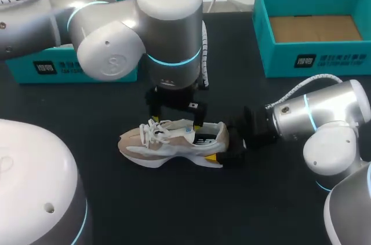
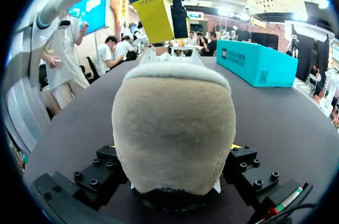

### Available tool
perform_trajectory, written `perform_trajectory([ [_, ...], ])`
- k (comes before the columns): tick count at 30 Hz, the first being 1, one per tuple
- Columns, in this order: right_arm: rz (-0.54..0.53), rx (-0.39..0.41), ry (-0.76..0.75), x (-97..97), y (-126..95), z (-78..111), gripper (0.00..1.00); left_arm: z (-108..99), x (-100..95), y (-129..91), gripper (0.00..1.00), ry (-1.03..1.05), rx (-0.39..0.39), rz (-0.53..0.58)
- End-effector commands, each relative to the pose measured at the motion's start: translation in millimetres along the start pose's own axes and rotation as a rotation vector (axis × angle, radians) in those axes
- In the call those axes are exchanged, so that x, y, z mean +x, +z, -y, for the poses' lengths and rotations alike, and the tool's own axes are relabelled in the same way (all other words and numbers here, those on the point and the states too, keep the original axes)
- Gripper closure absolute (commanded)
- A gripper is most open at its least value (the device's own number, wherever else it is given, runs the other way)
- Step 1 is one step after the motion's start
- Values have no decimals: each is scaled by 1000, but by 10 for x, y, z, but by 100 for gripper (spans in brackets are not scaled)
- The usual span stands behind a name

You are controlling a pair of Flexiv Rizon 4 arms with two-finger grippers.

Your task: Take the shoe out of the shoebox, open the shoe tongue, remove and reinsert the insole, then place the shoe into the shoebox

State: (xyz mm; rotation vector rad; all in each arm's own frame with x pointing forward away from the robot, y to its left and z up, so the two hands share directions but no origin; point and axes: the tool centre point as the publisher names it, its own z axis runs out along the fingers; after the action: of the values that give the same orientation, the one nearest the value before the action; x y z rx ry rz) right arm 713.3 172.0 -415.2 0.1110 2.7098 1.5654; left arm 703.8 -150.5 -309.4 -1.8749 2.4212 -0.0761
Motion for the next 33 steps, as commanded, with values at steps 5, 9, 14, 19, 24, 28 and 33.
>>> perform_trajectory([
  [5, 2, 5, 0, -8, 57, 7, 100, 150, 229, 293, 0, -32, -3, 46],
  [9, 2, 5, 0, -8, 57, 7, 100, 195, 293, 356, 0, -60, -13, 58],
  [14, 2, 5, 0, -8, 57, 7, 100, 229, 346, 437, 0, -93, -28, 75],
  [19, 2, 5, 0, -8, 57, 7, 100, 191, 413, 491, 0, -114, -35, 126],
  [24, 2, 5, 0, -8, 57, 7, 100, 116, 382, 488, 0, -152, -36, 157],
  [28, 2, 5, 0, -8, 57, 7, 100, 48, 299, 509, 0, -180, -43, 172],
  [33, 2, 5, 0, -8, 57, 7, 100, -12, 171, 440, 0, -220, -37, 203],
])
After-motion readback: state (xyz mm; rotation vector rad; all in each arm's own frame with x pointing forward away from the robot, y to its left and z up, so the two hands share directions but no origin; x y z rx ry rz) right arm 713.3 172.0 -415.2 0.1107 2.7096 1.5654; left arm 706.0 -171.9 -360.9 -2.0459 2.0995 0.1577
